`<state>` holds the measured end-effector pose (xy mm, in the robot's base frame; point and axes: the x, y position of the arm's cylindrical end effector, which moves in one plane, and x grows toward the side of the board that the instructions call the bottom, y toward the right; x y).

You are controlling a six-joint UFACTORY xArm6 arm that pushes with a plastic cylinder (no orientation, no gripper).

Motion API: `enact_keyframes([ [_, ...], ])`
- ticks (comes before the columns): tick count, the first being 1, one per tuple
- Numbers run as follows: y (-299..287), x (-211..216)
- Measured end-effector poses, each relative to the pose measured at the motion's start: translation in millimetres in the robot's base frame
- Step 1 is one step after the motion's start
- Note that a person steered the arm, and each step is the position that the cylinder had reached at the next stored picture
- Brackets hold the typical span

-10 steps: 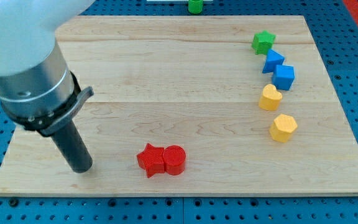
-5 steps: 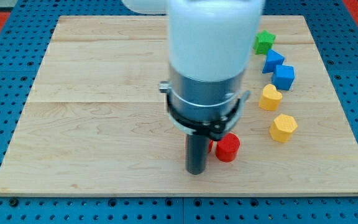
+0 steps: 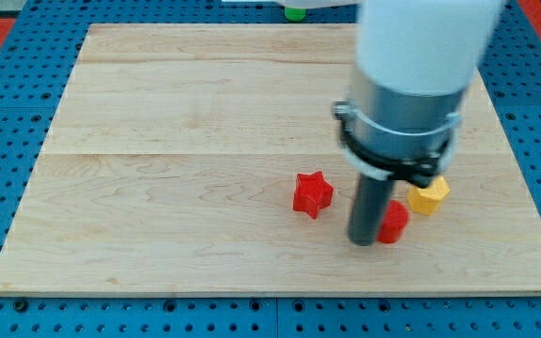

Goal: Push the red circle bottom right to the yellow hexagon

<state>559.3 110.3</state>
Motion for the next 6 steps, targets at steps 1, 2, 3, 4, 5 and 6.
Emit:
enact_keyframes([
  [1, 14, 6],
  [2, 2, -7],
  [3, -1, -38],
  [4, 21, -38],
  [5, 43, -8],
  [6, 44, -1],
])
